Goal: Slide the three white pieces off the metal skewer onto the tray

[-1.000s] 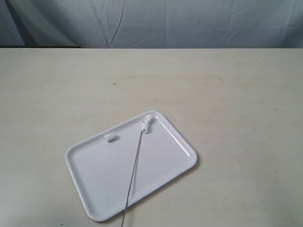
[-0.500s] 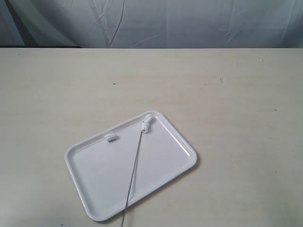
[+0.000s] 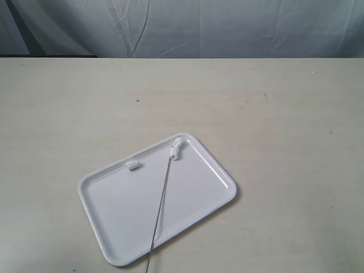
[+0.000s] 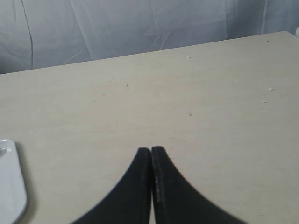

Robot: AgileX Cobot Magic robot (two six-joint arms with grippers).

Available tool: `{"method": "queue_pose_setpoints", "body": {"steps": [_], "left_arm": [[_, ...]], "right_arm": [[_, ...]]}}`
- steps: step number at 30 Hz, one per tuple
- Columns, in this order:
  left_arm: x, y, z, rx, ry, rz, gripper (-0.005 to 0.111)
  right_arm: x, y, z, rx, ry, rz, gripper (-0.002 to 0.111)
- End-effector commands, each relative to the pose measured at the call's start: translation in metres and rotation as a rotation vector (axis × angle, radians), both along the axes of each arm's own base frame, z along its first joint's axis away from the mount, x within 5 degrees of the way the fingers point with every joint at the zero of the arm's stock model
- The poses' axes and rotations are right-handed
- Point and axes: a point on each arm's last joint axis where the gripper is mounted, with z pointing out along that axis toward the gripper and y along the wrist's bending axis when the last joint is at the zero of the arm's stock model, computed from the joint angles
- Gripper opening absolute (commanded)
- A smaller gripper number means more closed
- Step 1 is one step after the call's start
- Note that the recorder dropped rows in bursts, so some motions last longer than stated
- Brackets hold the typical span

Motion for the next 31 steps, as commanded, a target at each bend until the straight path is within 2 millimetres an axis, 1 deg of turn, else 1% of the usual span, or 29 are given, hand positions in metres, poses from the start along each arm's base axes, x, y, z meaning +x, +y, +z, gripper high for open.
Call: {"method": "queue_pose_setpoints", "body": {"steps": [1,9,31], "left_arm": [[-0.0001,0.0000,-0.0004,-0.005,-0.008,0.003,0.000],[0.0000,-0.0016,-0.0004,-0.006,-0.008,-0.026,0.000],[0.0000,-0.0016,-0.0004,-0.006,-0.008,-0.026,0.000]], "right_arm": [[0.0001,-0.0006,-0.0004,-0.004,-0.013,-0.008,-0.001],[0.0001,-0.0004,-0.0006,-0.001,-0.011,-0.007,-0.001],[0.0001,-0.0005,-0.0003,-0.001,-0.013,-0.007,-0.001]]}}
